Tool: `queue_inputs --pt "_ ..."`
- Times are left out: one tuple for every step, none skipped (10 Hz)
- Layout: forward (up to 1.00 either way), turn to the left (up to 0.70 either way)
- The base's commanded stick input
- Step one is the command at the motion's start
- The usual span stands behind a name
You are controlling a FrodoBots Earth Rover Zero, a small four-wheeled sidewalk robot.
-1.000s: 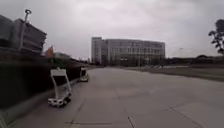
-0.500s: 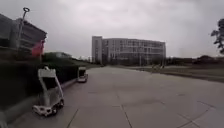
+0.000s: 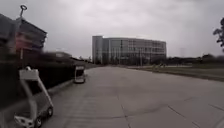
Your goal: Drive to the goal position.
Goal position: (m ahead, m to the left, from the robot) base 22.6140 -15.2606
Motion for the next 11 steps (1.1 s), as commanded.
queue_inputs --pt "0.7 0.0" --pt "0.7 0.0" --pt "0.7 0.0" --pt "0.7 0.0" --pt "0.7 0.0" --pt "0.7 0.0" --pt "0.7 0.0" --pt "0.7 0.0" --pt "0.7 0.0" --pt "0.7 0.0" --pt "0.7 0.0"
